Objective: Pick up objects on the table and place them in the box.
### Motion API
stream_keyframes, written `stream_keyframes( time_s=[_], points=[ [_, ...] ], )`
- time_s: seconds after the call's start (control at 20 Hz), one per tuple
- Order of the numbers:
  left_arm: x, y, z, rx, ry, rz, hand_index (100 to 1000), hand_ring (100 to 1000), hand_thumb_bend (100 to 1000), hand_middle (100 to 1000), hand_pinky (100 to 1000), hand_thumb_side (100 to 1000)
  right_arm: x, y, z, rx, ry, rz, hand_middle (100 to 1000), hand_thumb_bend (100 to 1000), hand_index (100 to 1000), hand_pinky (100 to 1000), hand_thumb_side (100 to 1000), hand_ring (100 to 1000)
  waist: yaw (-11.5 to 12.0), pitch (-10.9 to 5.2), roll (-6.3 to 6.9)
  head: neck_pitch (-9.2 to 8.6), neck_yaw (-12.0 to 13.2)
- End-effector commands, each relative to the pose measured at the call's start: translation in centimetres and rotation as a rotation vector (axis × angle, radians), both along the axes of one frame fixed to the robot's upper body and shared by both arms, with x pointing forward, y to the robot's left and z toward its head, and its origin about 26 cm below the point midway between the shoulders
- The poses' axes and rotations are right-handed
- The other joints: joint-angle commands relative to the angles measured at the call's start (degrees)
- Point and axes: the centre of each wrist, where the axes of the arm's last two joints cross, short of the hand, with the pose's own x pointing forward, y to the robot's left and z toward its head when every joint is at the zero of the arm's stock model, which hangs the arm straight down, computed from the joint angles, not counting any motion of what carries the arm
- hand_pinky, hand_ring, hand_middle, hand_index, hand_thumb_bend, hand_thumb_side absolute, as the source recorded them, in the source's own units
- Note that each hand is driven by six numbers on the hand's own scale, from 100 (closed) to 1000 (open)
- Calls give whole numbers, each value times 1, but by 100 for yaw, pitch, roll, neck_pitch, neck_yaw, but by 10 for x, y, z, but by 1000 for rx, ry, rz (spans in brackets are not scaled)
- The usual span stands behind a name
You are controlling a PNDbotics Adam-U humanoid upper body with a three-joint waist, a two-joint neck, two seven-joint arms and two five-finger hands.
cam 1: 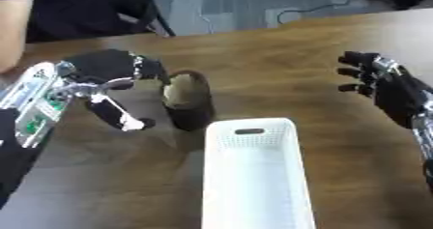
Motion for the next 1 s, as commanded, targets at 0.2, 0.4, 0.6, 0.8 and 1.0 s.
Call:
stream_keyframes(
  time_s=[0.2,0.4,0.6,0.8,1.0],
  points=[
    [5,8,-6,4,8,28,822,100,353,736,100,419,0,1,15,-6,-40,7,983,100,1000,832,1000,978,-16,-73,-26,-99,34],
    [7,8,-12,-9,12,25,818,100,349,733,100,412,0,2,15,-6,-40,9,983,100,1000,832,1000,978,-19,-68,-22,-107,20],
    [6,4,-6,-27,-8,2,816,100,347,732,100,408,0,2,15,-6,-39,8,983,100,1000,832,1000,978,-18,-71,-17,-112,14],
    [4,0,0,-36,-24,-16,815,100,349,731,100,404,0,2,15,-7,-38,9,983,100,1000,833,1000,978,-14,-80,-16,-124,7],
    [3,-1,3,-45,-32,-24,813,100,347,728,100,398,0,2,14,-6,-38,7,983,100,1000,833,1000,978,-3,-90,-20,-129,4]
  ],
)
